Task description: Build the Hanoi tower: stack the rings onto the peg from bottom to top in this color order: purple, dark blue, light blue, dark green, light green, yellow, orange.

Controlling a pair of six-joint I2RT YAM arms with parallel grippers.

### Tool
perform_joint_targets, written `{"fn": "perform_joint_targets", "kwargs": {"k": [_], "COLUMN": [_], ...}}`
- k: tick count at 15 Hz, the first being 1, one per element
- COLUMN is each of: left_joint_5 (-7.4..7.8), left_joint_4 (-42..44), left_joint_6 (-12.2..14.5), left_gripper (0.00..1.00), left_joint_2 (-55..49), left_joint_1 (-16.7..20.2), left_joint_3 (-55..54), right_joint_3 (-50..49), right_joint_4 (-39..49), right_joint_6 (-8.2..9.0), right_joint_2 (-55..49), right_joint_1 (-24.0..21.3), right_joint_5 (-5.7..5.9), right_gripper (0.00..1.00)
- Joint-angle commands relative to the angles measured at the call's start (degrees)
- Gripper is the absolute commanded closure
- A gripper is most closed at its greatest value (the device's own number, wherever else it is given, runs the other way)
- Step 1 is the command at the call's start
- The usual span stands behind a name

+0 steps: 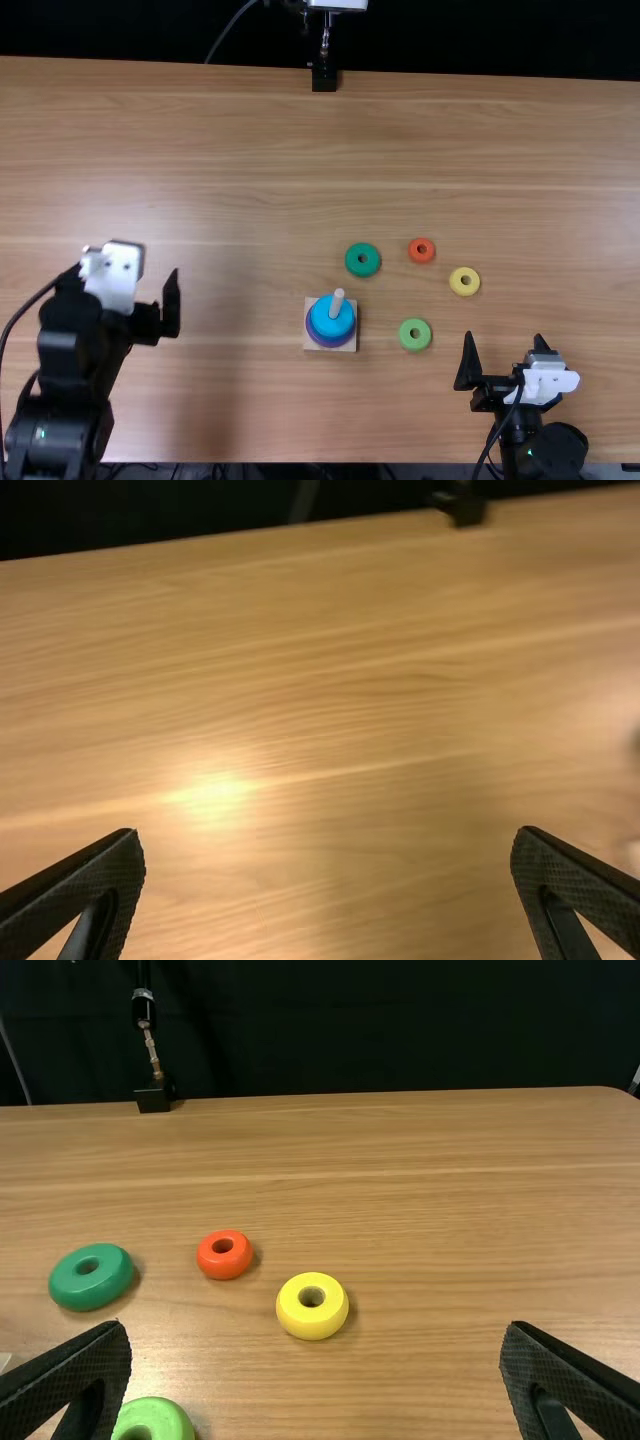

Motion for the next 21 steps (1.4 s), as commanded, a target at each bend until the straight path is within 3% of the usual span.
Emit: {"fn": "perform_joint_targets", "kwargs": {"k": [1,5,9,11,14,21], "left_joint_5": [-0.30,0.12,0.44,0.33,-0.09,-0.51], "left_joint_4": [3.23,5.76,3.33,-2.68,-4.47,-6.37], "left_joint_6": [0.07,0.07,0.17,0.07,0.07,0.28], "left_gripper": [0.00,0.00,0.00,0.00,0.00,0.00], "left_joint_2": [-6.78,-23.48,-35.34,-39.65,-45.36,-45.80], "left_joint_1": [2.65,3.35,3.18,3.09,3.35,5.64], "left_joint_3": [-7.97,-24.66,-30.91,-32.05,-35.39,-37.23], "right_joint_3": [-3.85,-3.85,-3.85,-3.85,-3.85,-3.85], "right_joint_4": [-4.04,-4.04,-4.04,-4.04,-4.04,-4.04], "right_joint_6": [0.50,0.50,0.39,0.39,0.39,0.39], "right_joint_2": [-0.69,-0.69,-0.69,-0.69,-0.69,-0.69], "right_joint_1": [-0.36,-0.36,-0.36,-0.36,-0.36,-0.36], "right_joint_5": [0.15,0.15,0.15,0.15,0.15,0.15], "right_gripper": [0.00,0.00,0.00,0.00,0.00,0.00]}}
